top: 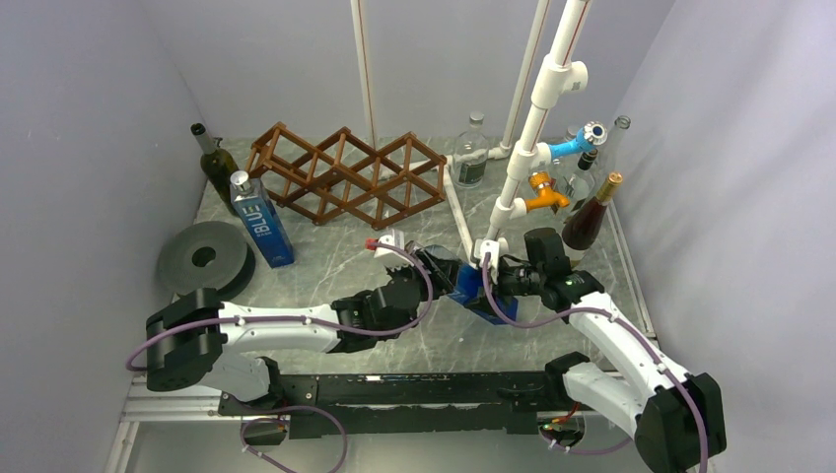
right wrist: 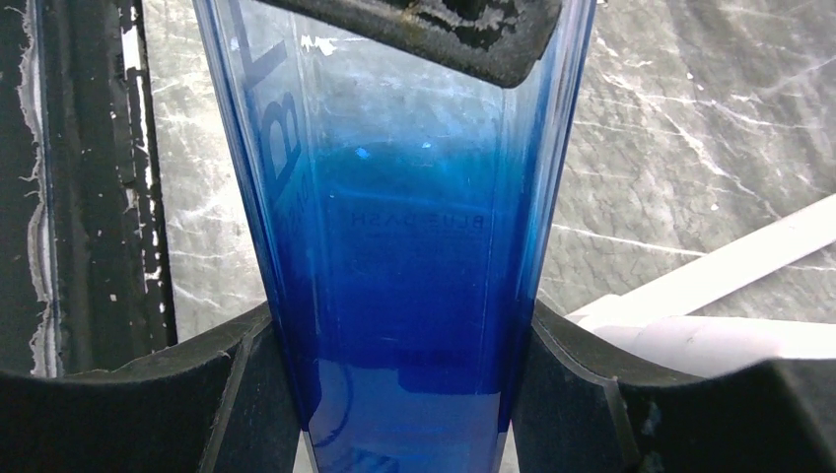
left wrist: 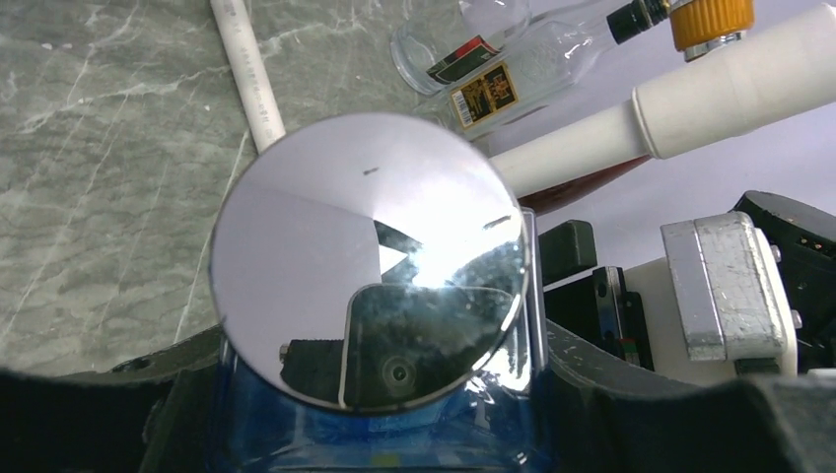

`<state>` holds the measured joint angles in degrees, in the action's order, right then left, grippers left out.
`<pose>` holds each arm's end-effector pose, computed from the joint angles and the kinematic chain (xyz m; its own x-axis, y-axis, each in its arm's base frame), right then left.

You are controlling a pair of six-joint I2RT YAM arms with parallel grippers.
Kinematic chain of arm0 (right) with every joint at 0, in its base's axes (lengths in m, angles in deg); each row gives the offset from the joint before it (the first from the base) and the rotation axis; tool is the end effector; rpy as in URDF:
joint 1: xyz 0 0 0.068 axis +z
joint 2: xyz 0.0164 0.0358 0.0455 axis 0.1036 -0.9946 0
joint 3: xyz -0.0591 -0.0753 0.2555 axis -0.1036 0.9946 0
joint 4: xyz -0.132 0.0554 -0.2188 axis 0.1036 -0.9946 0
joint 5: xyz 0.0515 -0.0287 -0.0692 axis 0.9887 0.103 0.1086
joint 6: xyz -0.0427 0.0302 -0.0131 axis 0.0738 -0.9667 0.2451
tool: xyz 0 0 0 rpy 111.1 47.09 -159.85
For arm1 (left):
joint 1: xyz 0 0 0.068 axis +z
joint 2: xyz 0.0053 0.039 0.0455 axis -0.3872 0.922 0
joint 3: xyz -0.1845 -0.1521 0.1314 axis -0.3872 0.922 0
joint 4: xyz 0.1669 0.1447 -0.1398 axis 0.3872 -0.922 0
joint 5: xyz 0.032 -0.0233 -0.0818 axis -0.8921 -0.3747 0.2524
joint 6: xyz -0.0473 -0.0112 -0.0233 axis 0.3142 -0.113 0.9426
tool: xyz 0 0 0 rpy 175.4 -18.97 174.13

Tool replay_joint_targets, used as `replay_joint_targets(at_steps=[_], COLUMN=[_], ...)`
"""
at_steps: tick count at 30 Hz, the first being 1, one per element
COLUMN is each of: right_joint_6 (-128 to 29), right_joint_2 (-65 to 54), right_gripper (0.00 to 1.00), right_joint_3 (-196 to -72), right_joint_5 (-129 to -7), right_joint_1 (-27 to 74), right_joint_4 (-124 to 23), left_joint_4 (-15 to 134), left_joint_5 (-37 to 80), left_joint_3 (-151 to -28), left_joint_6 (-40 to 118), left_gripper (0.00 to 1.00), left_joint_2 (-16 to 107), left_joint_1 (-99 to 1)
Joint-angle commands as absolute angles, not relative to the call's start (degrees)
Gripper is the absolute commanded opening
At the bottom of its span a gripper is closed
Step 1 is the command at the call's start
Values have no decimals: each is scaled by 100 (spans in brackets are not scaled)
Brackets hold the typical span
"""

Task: Take the wine bottle off the wine rack
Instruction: Place the wine bottle at the center of the board.

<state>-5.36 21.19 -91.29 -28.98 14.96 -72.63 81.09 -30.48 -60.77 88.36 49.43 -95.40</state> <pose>0.1650 0.0908 0.2270 -0.0706 -0.4713 -0.8791 -0.9770 0.2104 -0.0343 0.1135 -0.2806 0.2560 -0.4586 -0.6497 -0.6063 0.1858 0.5970 -0.7804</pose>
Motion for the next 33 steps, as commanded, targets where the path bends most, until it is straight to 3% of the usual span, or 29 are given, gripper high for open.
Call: replay_joint_targets(at_steps=[1,5,13,23,33], right_joint_6=[-430,-337,-42,1646,1757], right_joint_2=[2303,2323,2424,2471,2456], right_gripper=[65,79,93,96,96], right_joint_3=[-9304,-9303,-9397,-9813,-9810], right_joint_5=[-2165,-2086,-1895,-1187,-1207], right_joint_1=[1523,1521,1478,1175,1063], right_joint_4=[-7078,-7174,-7503,-9154,-9218], left_joint_4=[9201,9370,9497,9156,8901], left_joint_5=[-2713,-2720,-2795,-2886,-2873], left_joint_3=[-5956,-5822,-5516,-5028,-4724], left_joint_6=[8274,8170,7975,7657,6695], left_gripper=[0,0,0,0,0], left_joint_2=[4692,4504,3958,2952,1985], left_joint_1=[-9582,-9582,-9582,-9588,-9582])
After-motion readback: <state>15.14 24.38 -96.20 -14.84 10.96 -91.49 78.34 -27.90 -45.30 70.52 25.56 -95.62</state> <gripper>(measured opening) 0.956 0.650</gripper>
